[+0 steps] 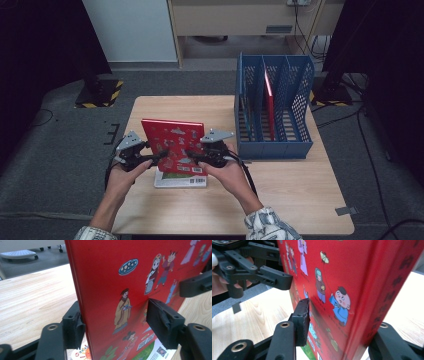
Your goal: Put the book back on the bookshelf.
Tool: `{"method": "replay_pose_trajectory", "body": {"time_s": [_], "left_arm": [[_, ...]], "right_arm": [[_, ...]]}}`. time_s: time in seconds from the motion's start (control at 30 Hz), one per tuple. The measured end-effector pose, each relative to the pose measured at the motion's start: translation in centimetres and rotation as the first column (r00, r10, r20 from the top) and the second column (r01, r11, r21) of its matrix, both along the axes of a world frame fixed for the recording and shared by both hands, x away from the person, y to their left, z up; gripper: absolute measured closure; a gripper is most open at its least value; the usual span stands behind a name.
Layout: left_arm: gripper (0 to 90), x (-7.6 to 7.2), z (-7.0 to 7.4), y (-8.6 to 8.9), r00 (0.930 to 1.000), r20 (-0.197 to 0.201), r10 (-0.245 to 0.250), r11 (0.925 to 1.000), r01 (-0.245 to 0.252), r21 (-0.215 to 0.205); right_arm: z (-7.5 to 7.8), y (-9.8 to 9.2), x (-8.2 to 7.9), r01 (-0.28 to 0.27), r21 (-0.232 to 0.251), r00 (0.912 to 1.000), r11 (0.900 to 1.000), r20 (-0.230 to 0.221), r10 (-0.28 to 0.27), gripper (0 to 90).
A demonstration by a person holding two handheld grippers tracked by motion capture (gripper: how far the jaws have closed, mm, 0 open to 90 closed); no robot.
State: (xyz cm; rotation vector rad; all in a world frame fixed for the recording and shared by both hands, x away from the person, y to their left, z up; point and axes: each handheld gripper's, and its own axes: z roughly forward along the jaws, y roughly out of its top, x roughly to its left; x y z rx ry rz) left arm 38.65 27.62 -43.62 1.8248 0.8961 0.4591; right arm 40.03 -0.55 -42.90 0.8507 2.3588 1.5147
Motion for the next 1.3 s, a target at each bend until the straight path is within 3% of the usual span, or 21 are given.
{"method": "replay_pose_trajectory", "body": {"time_s": [0.1,0.2,0.73,1.3], "left_arm": [[31.3,-0.3,0.0,0.1,0.9998,0.010,0.020,0.9994,-0.019,-0.028],[30.3,-0.6,-0.1,-0.2,0.9995,0.027,0.018,0.9998,-0.018,0.001],[29.6,-1.2,0.0,0.1,0.9997,0.025,0.002,0.9999,-0.002,0.010],[28.4,-1.4,0.0,0.2,0.9997,0.026,0.005,0.9999,-0.006,0.009]], "right_arm": [[0.3,-0.1,-0.6,-0.014,0.013,0.9999,1.000,0.006,0.014,57.5],[0.9,-0.2,-1.2,-0.027,0.029,0.9994,0.999,0.022,0.027,59.5],[4.2,0.3,-1.9,-0.088,0.090,0.9909,0.992,0.110,0.078,52.3],[5.5,1.2,-1.5,-0.099,0.136,0.9862,0.986,0.146,0.079,65.8]]}}
